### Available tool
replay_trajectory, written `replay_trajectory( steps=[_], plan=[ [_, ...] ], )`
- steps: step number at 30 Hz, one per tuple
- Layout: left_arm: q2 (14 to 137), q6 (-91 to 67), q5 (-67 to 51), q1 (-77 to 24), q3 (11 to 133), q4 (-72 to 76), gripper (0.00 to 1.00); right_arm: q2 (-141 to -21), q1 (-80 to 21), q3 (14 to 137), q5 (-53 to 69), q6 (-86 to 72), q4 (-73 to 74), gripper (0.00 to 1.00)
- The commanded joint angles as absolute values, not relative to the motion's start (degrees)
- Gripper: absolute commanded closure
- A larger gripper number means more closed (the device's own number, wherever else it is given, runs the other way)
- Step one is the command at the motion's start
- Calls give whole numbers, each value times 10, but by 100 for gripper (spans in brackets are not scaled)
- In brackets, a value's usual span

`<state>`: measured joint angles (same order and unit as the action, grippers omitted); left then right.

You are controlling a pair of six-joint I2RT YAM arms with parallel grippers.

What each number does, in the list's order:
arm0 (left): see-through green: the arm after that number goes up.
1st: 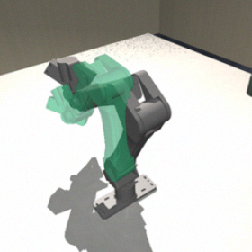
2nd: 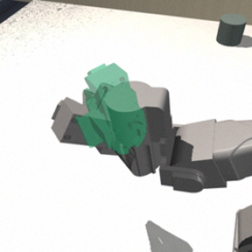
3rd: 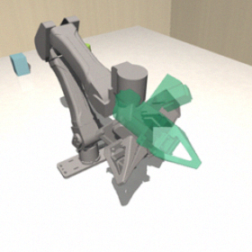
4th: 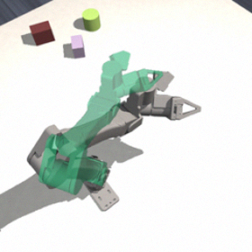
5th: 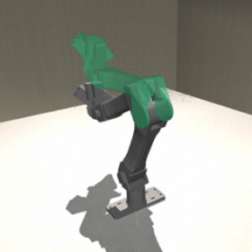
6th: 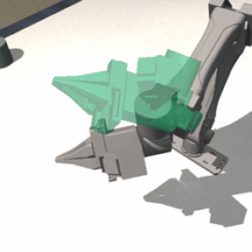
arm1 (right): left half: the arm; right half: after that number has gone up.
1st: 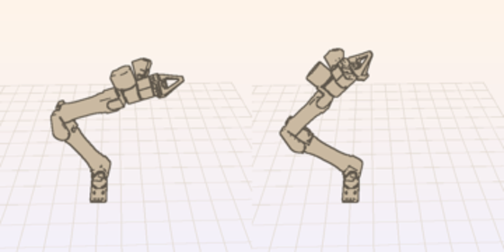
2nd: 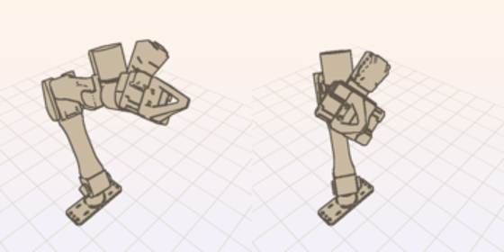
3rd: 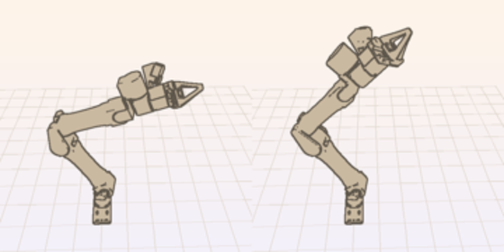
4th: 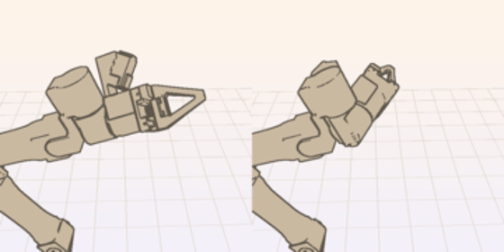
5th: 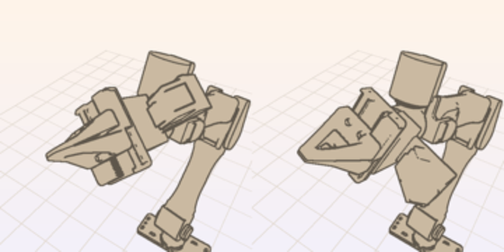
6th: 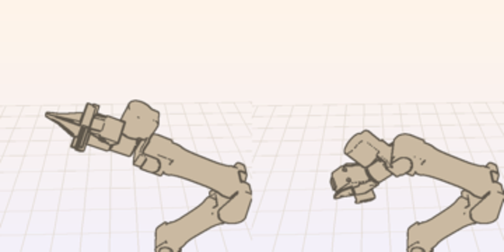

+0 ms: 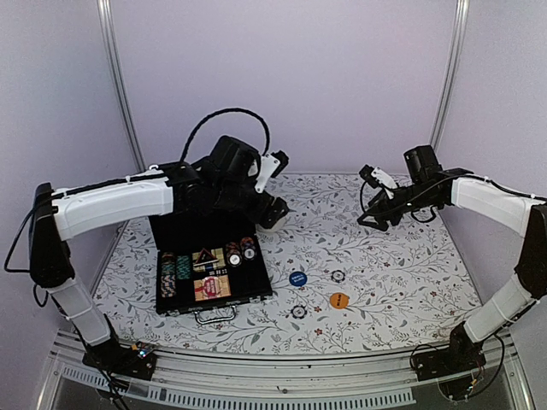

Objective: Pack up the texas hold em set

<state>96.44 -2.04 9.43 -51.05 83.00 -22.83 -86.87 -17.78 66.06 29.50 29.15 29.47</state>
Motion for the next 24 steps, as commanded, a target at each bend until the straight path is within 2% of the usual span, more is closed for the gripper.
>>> replay_trajectory(
  steps=[1, 4, 8, 14, 24],
  plan=[
    [1062, 1, 5, -521, 926, -343, 19, -842, -149, 652, 281, 291, 248, 23],
    [1155, -2, -38, -528, 1007, -415, 30, -845, -138, 644, 256, 298, 236, 23],
    [1247, -18, -71, -542, 1082, -473, 35, -857, -137, 639, 253, 305, 232, 23],
    [1335, -25, -32, -565, 1163, -533, 35, -856, -137, 637, 250, 308, 233, 23],
    [1380, -36, -15, -570, 1201, -576, 35, -859, -137, 634, 249, 313, 233, 23]
  ],
)
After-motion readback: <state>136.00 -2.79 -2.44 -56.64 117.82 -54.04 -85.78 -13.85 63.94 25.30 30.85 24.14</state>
